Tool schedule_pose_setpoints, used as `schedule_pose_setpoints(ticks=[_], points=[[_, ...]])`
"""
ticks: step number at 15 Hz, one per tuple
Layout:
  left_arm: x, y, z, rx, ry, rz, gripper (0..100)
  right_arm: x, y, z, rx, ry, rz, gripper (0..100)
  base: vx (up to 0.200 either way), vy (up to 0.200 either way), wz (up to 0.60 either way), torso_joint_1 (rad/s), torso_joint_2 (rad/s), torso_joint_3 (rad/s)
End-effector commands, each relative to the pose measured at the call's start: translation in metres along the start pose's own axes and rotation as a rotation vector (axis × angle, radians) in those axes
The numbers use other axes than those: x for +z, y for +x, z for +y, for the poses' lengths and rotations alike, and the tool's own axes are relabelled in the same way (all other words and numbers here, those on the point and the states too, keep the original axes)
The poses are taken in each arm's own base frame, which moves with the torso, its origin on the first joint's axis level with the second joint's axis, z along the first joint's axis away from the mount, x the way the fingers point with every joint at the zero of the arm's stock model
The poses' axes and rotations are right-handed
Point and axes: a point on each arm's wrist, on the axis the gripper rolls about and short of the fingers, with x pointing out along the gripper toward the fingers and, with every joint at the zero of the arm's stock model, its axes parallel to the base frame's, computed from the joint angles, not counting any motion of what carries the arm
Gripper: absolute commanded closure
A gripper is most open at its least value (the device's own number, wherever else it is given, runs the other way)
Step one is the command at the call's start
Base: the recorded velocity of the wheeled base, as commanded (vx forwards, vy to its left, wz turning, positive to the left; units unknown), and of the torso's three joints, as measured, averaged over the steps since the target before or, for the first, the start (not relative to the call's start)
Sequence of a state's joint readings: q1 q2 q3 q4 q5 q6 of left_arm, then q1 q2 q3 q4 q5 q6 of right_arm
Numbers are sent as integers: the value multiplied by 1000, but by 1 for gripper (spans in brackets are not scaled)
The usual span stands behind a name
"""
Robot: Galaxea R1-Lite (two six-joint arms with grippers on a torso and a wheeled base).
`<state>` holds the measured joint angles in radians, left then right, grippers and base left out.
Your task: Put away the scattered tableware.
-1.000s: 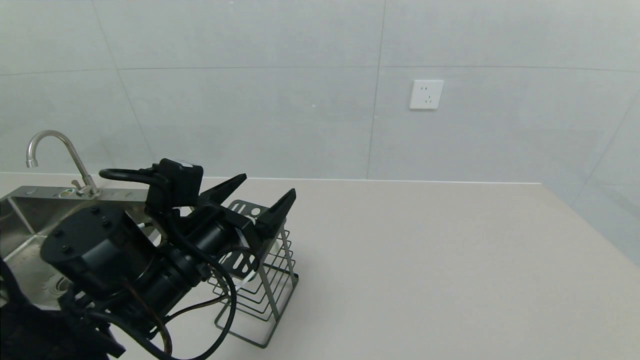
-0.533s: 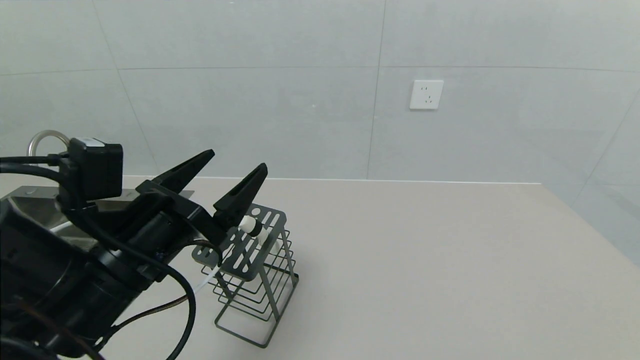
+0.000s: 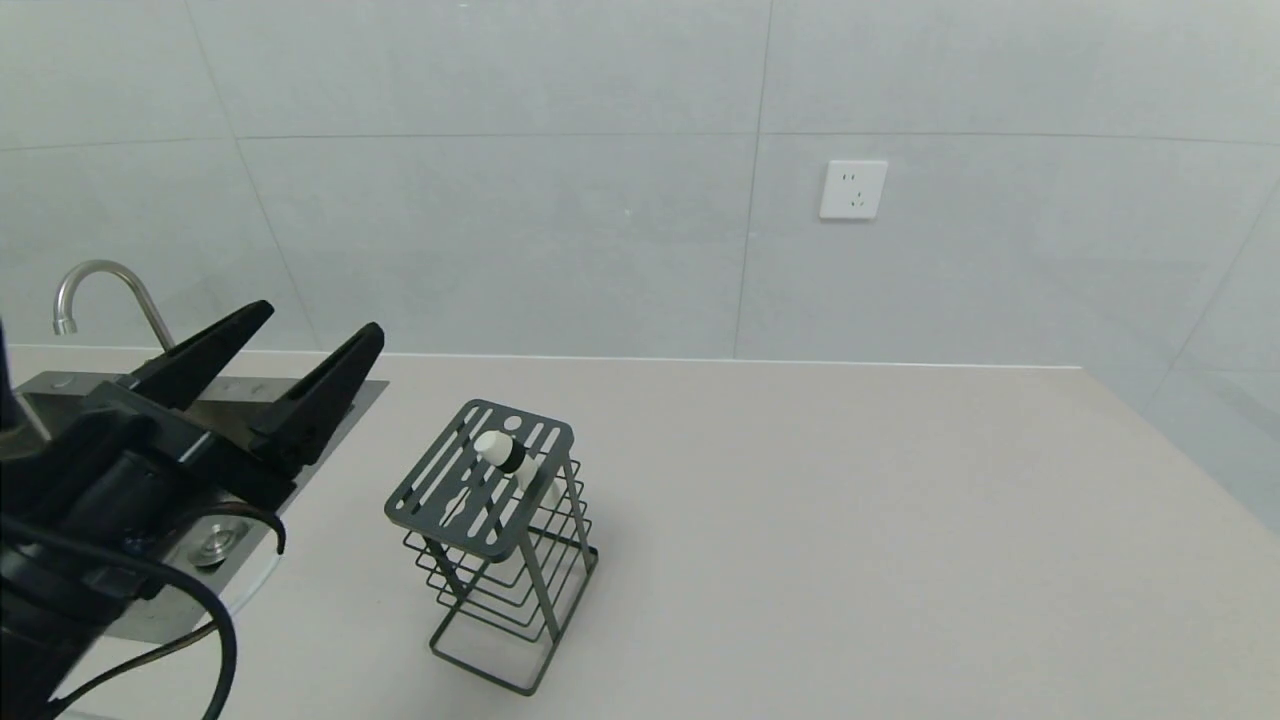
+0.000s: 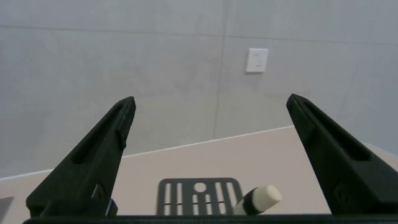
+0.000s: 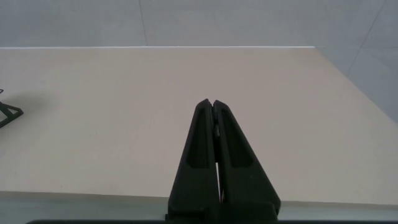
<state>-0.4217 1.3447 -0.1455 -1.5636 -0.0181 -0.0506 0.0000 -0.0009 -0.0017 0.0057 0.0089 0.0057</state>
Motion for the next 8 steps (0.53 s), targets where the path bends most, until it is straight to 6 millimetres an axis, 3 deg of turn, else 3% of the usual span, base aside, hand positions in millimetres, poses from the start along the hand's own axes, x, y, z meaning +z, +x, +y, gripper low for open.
schedule_pose_setpoints(ticks=[1, 4, 6, 8], points=[[8, -13, 2, 11, 5, -32, 0, 0, 0, 0, 0, 0, 1, 100, 0, 0, 0, 0, 0, 0], [5, -25, 2, 13, 5, -13, 0, 0, 0, 0, 0, 0, 1, 100, 0, 0, 0, 0, 0, 0], [13, -32, 1, 12, 6, -56, 0, 0, 0, 0, 0, 0, 1, 100, 0, 0, 0, 0, 0, 0], [13, -48, 1, 12, 4, -55, 0, 0, 0, 0, 0, 0, 1, 100, 0, 0, 0, 0, 0, 0]])
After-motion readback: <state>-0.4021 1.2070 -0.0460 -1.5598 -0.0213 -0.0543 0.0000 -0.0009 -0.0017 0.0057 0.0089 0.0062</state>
